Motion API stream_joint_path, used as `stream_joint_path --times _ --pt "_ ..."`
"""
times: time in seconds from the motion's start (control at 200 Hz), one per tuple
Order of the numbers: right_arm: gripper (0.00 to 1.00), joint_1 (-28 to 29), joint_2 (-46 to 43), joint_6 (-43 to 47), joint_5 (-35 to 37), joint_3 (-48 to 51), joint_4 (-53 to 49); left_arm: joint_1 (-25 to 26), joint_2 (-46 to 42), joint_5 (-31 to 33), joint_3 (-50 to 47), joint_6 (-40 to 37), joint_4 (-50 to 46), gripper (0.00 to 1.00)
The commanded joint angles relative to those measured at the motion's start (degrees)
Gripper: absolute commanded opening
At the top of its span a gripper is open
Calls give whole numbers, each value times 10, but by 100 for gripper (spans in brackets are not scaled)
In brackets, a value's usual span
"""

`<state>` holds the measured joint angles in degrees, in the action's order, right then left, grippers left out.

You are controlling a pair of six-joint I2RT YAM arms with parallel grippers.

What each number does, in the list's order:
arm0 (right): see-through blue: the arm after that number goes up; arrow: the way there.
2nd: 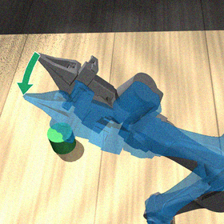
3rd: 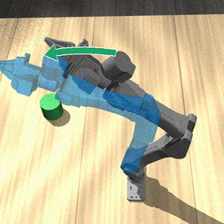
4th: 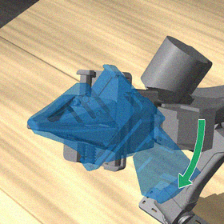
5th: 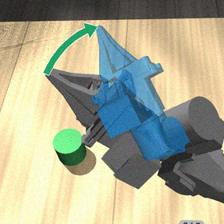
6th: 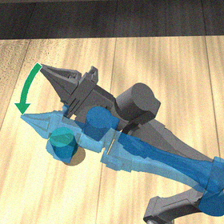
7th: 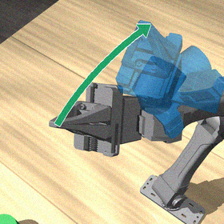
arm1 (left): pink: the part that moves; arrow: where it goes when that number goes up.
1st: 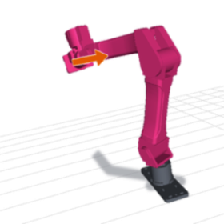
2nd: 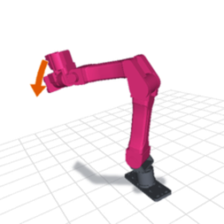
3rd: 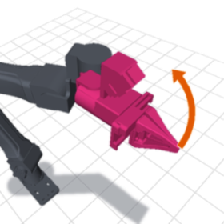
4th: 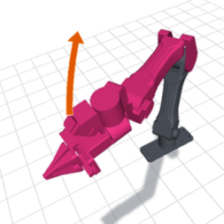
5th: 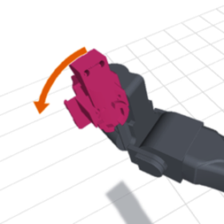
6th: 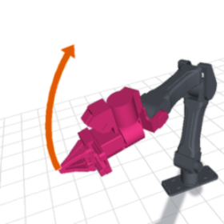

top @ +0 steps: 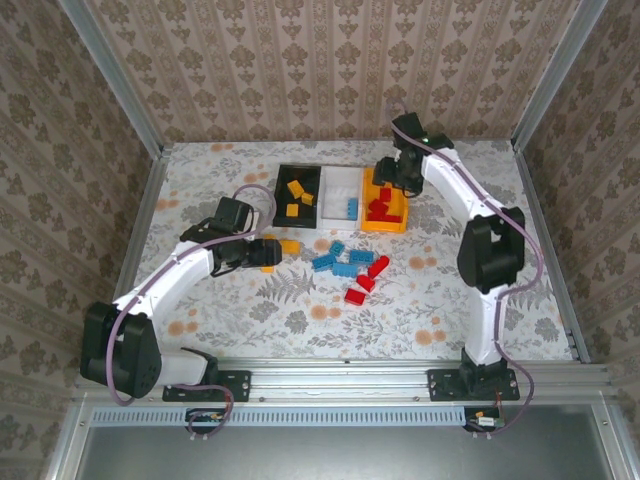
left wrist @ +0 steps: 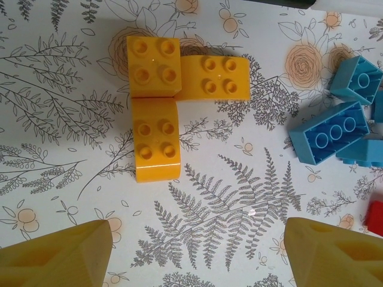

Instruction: Sort the legos into containers by color

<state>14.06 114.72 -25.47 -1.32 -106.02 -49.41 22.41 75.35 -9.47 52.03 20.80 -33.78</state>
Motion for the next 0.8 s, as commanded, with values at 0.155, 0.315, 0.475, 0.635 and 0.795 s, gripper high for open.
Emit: stream_joint_path --times 0.155,0.315,0.475,0.635,0.795 --pt "68 9 -189 -38 -46 262 87 -6 56 35 25 -25 5 71" --pt "68 22 -258 -58 -54 366 114 -2 118 30 50 -25 14 67" --pt "68 23 -296 -67 -62 425 126 0 164 36 55 -28 24 66" --pt "68 23 -306 -68 -66 440 127 1 195 46 59 -36 25 65" --pt "68 23 -307 -74 -73 443 134 3 223 47 57 -37 37 63"
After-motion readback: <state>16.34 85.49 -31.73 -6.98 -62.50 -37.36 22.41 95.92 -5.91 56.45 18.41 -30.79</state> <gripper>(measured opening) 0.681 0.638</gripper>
